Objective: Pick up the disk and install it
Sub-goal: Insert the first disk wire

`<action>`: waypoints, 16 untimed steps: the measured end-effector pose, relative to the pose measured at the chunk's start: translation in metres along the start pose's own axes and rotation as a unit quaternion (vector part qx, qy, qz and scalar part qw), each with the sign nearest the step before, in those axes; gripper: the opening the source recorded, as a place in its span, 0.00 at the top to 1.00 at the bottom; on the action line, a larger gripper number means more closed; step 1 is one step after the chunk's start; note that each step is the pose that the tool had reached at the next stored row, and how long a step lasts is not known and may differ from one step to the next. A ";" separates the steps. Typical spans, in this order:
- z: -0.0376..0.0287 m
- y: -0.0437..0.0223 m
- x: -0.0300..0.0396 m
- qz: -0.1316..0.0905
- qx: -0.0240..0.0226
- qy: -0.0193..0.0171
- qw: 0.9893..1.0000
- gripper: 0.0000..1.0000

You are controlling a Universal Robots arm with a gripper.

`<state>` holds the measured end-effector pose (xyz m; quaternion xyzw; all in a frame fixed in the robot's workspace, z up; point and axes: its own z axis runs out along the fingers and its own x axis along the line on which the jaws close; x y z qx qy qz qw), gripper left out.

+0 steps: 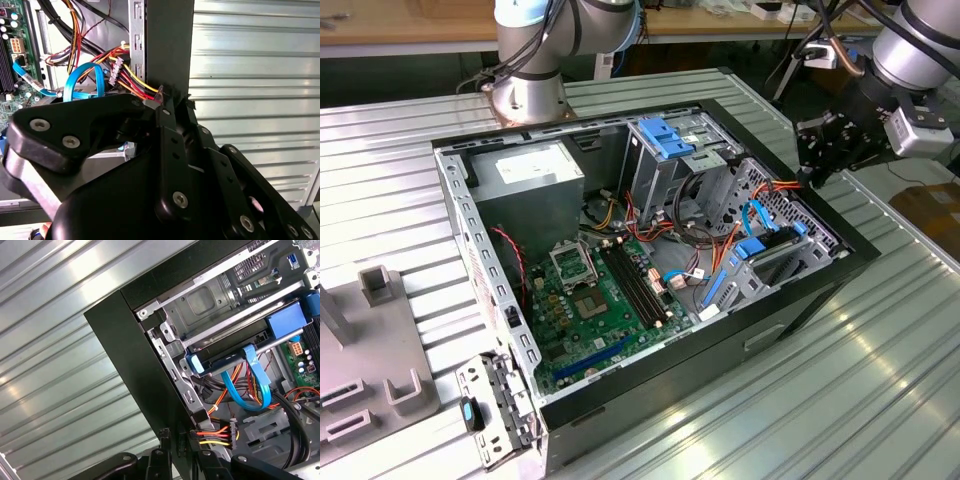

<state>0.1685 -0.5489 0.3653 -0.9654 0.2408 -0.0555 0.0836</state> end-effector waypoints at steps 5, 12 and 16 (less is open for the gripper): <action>0.0000 0.0000 0.0000 0.000 0.000 0.000 1.000 0.84; -0.0114 -0.0022 0.0008 0.000 0.000 0.000 1.000 0.84; -0.0139 0.0053 -0.0134 0.000 0.001 0.002 1.000 0.84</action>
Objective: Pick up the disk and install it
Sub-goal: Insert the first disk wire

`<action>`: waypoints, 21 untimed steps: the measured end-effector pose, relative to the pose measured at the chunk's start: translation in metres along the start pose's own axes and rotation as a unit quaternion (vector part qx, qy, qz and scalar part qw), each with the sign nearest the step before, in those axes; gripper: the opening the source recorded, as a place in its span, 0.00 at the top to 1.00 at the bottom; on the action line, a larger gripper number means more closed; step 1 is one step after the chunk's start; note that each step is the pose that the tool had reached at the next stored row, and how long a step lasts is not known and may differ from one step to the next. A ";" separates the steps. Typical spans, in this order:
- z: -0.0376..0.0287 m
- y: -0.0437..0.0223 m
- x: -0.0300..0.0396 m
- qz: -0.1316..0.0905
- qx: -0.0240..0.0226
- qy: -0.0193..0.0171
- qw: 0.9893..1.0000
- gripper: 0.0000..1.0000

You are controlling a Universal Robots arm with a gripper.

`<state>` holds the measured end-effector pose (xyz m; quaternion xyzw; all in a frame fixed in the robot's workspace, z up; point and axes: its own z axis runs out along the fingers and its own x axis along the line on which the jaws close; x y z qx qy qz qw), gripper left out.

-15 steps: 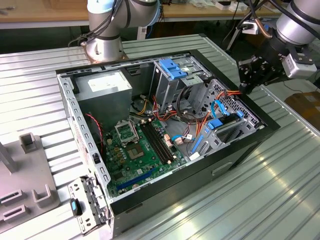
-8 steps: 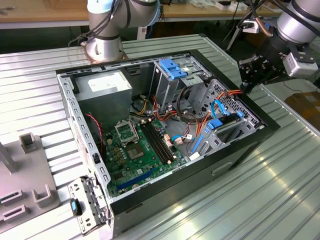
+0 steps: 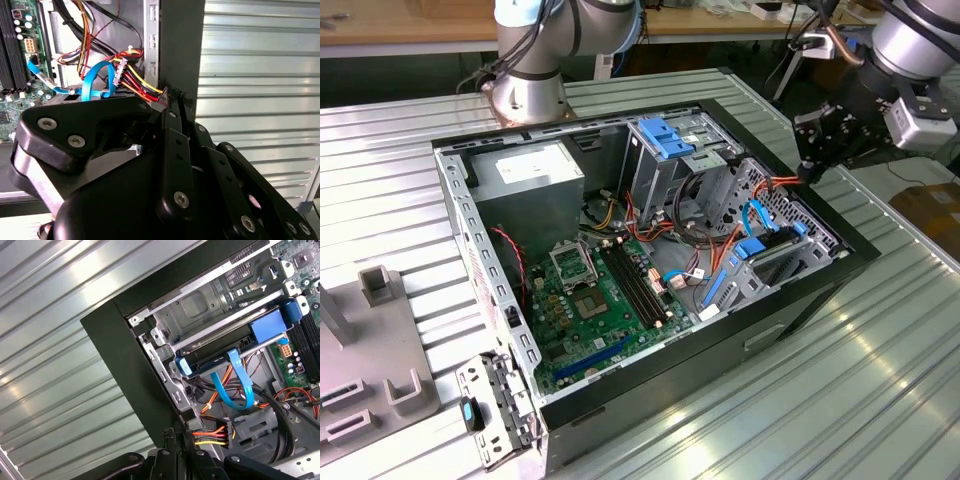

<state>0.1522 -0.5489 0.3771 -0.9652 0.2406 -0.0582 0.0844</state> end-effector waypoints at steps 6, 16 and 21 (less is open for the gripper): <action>-0.0023 0.0079 -0.0150 0.002 0.001 0.001 1.000 0.84; -0.0018 0.0082 -0.0155 0.085 -0.006 0.018 0.996 0.84; -0.0015 0.0082 -0.0155 0.104 -0.007 0.022 0.994 0.84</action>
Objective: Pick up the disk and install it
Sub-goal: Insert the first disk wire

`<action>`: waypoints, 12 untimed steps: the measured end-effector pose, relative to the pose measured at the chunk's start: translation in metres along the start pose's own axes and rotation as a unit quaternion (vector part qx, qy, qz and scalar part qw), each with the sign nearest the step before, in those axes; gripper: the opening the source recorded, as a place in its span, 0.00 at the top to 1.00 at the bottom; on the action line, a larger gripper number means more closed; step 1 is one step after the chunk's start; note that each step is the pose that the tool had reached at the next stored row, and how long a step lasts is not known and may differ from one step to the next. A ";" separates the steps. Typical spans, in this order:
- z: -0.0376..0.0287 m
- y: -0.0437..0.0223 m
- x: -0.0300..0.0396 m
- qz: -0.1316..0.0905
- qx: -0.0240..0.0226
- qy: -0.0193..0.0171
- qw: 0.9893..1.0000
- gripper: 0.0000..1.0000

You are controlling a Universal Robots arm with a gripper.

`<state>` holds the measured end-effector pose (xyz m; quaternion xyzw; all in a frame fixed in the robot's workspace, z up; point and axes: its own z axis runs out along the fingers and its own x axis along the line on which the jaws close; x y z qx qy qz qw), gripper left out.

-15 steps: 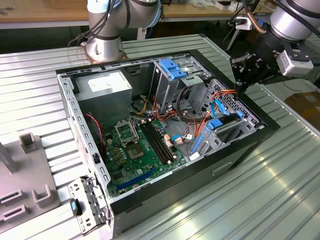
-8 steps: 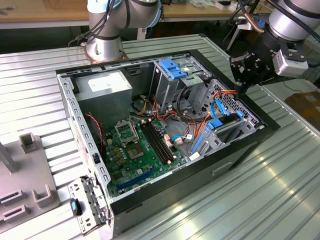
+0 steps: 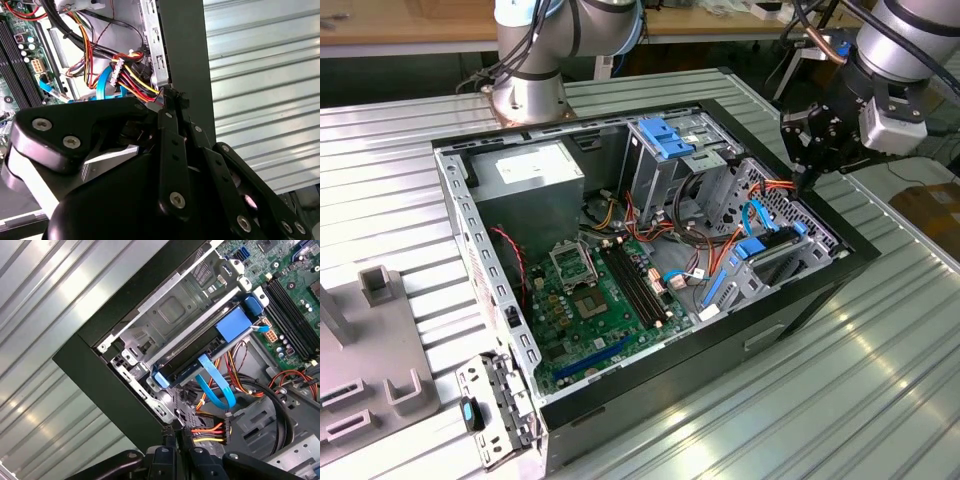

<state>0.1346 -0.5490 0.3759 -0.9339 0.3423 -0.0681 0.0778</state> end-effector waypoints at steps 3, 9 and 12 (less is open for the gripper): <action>0.0002 0.0000 -0.0001 0.012 -0.001 0.002 1.000 0.84; 0.0020 0.0007 -0.0005 0.082 -0.006 0.016 0.996 0.84; 0.0018 0.0025 -0.0027 0.099 -0.007 0.019 0.995 0.84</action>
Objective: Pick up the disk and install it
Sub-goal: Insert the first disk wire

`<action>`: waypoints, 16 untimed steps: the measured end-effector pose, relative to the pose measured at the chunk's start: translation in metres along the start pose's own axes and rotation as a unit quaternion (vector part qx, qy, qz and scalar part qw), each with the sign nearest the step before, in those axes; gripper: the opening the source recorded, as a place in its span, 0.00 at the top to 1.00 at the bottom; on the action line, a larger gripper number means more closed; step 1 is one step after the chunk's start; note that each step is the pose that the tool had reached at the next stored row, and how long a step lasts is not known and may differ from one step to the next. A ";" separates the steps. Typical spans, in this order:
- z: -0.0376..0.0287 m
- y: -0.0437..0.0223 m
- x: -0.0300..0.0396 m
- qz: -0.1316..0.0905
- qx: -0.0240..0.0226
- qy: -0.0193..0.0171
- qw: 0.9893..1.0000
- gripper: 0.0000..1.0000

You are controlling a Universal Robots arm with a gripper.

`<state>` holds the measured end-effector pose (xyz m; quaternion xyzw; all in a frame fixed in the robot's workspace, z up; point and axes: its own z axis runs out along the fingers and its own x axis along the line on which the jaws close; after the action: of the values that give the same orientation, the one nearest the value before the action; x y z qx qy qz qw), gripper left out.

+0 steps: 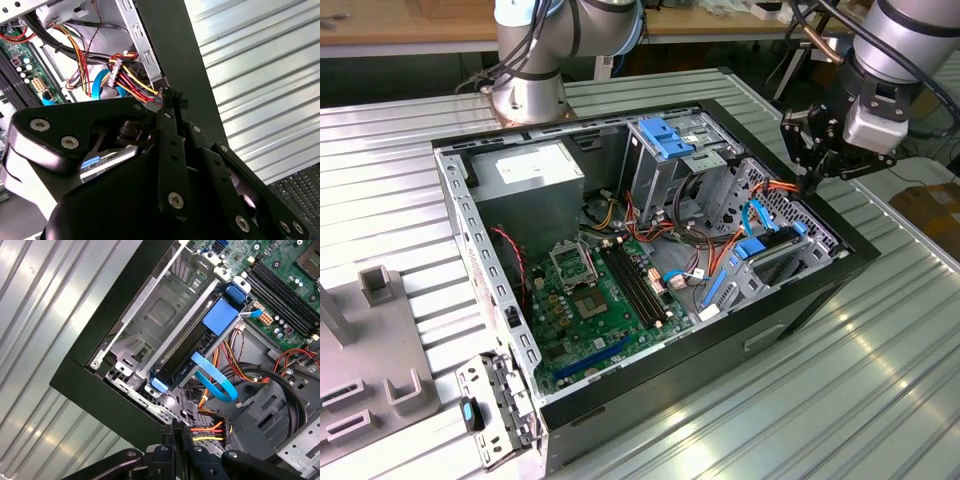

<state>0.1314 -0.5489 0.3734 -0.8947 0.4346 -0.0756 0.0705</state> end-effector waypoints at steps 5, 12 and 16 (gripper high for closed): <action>-0.0013 0.0055 -0.0045 0.001 0.000 0.000 1.000 0.84; -0.0014 0.0135 -0.0112 0.028 -0.002 0.006 1.000 0.84; -0.0002 0.0139 -0.0114 0.057 -0.004 0.011 0.998 0.84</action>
<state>0.1137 -0.5484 0.3701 -0.8678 0.4861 -0.0796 0.0659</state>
